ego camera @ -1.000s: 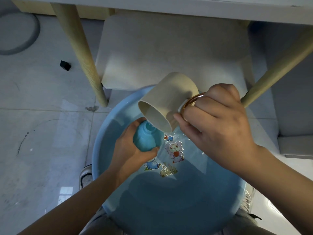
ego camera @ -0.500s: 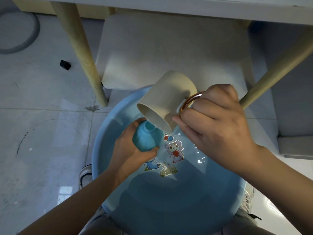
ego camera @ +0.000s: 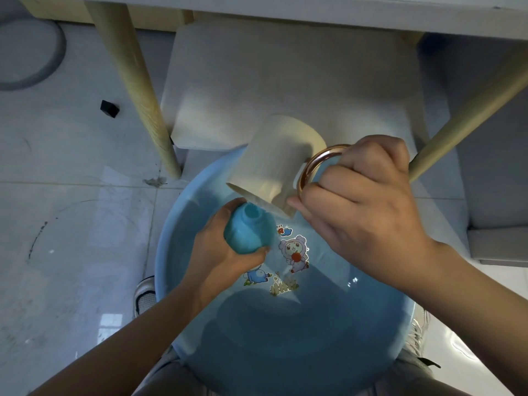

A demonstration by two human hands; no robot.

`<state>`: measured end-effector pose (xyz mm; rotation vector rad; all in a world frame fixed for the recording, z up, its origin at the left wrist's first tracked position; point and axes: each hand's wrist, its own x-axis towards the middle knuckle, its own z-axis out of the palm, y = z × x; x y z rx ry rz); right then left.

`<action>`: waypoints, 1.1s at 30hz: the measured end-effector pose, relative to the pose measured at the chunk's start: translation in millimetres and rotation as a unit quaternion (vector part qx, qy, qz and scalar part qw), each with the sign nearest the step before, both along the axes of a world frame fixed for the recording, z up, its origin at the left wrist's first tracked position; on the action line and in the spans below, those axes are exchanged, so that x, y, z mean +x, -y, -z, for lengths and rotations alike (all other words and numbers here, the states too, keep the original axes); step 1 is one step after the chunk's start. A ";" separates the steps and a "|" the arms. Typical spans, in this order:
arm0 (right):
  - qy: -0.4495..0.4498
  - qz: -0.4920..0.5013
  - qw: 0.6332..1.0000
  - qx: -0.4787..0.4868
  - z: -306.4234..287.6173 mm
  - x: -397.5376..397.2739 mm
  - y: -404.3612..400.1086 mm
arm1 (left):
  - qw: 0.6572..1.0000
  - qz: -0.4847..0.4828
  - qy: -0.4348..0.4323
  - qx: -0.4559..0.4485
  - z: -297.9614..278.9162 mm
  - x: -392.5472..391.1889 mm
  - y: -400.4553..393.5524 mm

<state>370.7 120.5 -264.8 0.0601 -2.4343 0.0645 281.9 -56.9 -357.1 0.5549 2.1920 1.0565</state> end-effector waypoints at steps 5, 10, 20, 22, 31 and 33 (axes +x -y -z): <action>-0.004 -0.007 1.000 -0.004 -0.5 -0.4 1.2 | 1.000 0.001 -0.004 0.002 0.2 0.1 0.8; -0.018 -0.008 1.000 -0.006 -0.4 -0.1 1.1 | 1.000 -0.004 -0.004 0.015 0.9 1.0 1.3; 0.085 0.222 0.887 -0.395 8.1 4.2 -15.9 | 0.999 -0.030 -0.025 0.036 -1.4 0.1 7.0; 0.108 0.259 0.805 -0.523 18.5 4.0 -21.0 | 0.998 -0.036 -0.030 0.038 -2.0 -1.4 6.7; 0.190 0.300 0.635 -0.685 44.5 11.6 -15.2 | 0.996 -0.037 -0.071 0.049 -11.7 -2.6 9.6; 0.193 0.295 0.639 -0.684 36.6 11.3 -16.0 | 0.996 -0.030 -0.073 0.052 -19.8 -4.5 10.0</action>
